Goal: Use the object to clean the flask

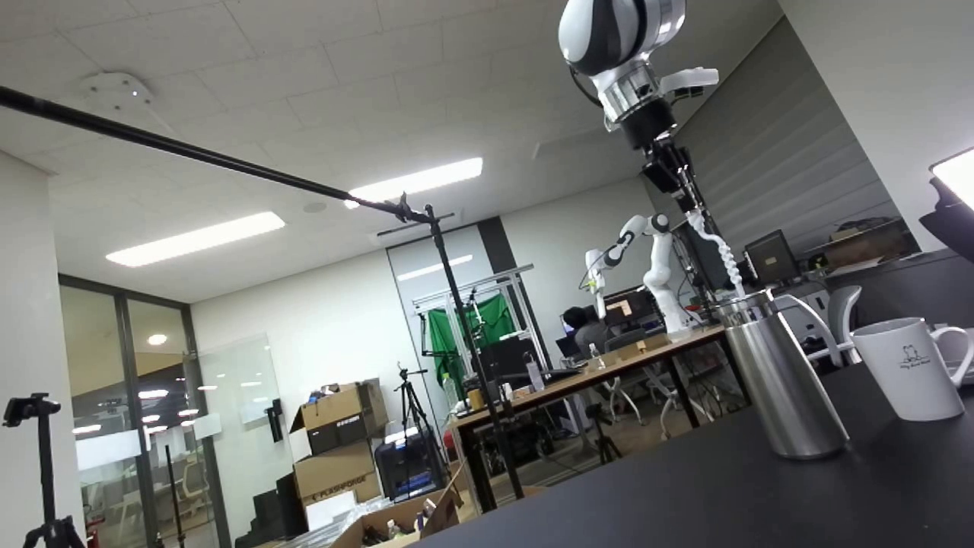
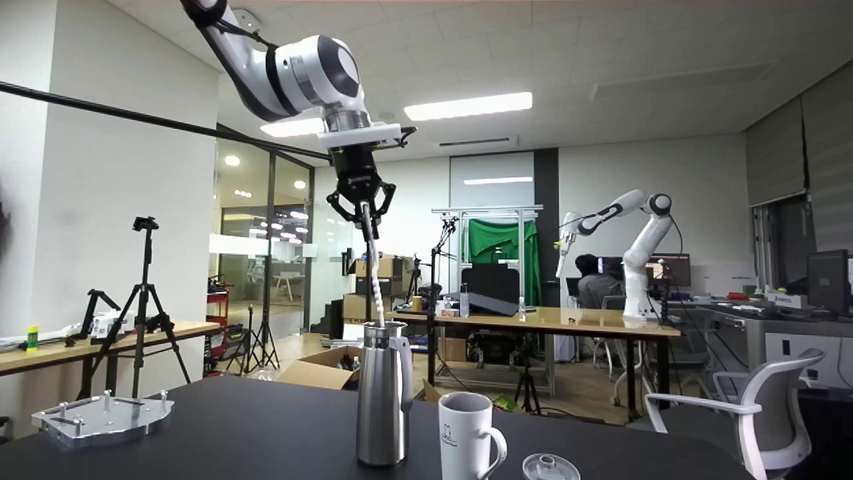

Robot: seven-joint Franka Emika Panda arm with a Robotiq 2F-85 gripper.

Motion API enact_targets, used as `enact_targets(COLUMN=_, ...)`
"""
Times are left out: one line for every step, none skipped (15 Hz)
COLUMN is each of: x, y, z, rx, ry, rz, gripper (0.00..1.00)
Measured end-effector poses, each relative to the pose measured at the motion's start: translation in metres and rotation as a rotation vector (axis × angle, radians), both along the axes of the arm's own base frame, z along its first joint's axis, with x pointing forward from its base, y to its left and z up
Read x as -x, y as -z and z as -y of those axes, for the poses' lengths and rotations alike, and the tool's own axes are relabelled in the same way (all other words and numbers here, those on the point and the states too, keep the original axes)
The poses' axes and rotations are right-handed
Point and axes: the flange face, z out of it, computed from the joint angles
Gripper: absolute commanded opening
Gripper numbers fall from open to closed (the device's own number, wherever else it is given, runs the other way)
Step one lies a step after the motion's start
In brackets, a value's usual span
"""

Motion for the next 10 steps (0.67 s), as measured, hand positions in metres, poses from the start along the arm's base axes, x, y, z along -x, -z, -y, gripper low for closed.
enact_targets(x=-0.001, y=0.007, z=0.0, rx=-0.001, ry=-0.001, rz=-0.01, gripper=0.04)
enact_targets(x=-0.001, y=0.018, z=-0.001, rx=0.0, ry=-0.002, rz=-0.026, gripper=0.04)
enact_targets(x=-0.001, y=0.034, z=-0.002, rx=0.001, ry=-0.005, rz=-0.049, gripper=0.04)
enact_targets(x=-0.002, y=0.051, z=-0.003, rx=0.003, ry=-0.009, rz=-0.071, gripper=0.04)
enact_targets(x=-0.002, y=0.068, z=-0.005, rx=0.006, ry=-0.013, rz=-0.096, gripper=0.04)
enact_targets(x=-0.003, y=0.084, z=-0.008, rx=0.009, ry=-0.02, rz=-0.119, gripper=0.04)
enact_targets(x=-0.004, y=0.097, z=-0.01, rx=0.015, ry=-0.026, rz=-0.136, gripper=0.04)
enact_targets(x=-0.004, y=0.105, z=-0.013, rx=0.022, ry=-0.033, rz=-0.147, gripper=0.04)
enact_targets(x=-0.005, y=0.109, z=-0.015, rx=0.027, ry=-0.039, rz=-0.152, gripper=0.04)
enact_targets(x=-0.006, y=0.107, z=-0.016, rx=0.034, ry=-0.046, rz=-0.147, gripper=0.04)
